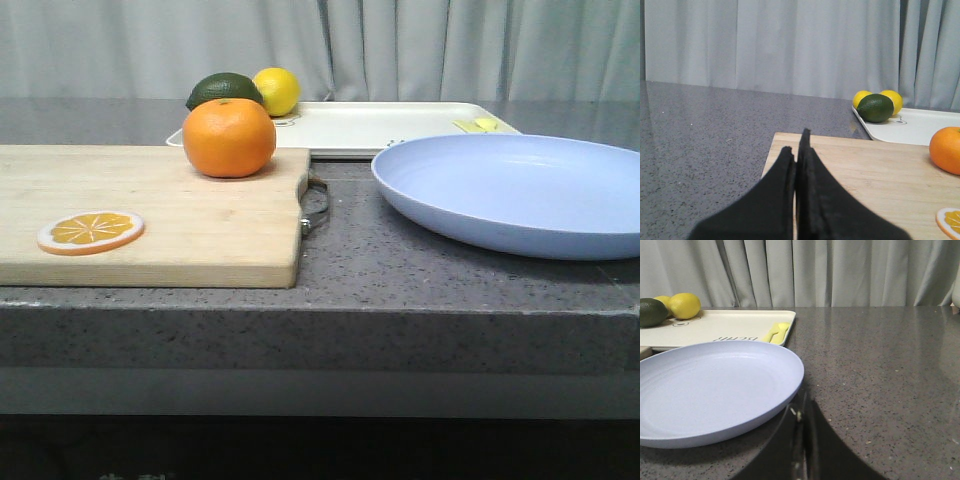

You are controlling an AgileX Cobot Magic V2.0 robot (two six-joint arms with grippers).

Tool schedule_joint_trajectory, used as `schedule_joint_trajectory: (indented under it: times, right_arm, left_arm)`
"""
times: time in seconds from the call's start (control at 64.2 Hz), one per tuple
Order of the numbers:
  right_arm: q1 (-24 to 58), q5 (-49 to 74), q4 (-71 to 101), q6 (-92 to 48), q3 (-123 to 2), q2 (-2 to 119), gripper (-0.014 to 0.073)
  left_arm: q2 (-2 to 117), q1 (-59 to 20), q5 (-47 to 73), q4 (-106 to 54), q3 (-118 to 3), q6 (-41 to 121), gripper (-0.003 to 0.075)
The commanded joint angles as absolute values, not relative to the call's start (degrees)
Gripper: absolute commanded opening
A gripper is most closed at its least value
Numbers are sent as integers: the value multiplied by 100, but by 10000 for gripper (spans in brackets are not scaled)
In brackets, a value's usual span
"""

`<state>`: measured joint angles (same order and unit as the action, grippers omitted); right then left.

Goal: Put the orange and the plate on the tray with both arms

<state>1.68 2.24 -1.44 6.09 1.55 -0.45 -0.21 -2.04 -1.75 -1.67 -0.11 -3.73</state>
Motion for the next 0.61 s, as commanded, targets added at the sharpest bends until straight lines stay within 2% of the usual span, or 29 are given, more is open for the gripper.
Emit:
schedule_joint_trajectory:
  times: [0.0,0.327,0.592]
  right_arm:
    - [136,-219,-205,555,-188,-186,-68]
    - [136,1066,-205,555,-1923,40,-68]
    - [136,2104,-205,555,-3238,1266,-68]
  left_arm:
    - [-141,-193,-681,-213,-206,-398,-18]
    - [357,-193,1258,-213,-2337,-397,-18]
    - [1546,-193,2704,-213,-4121,-374,-18]
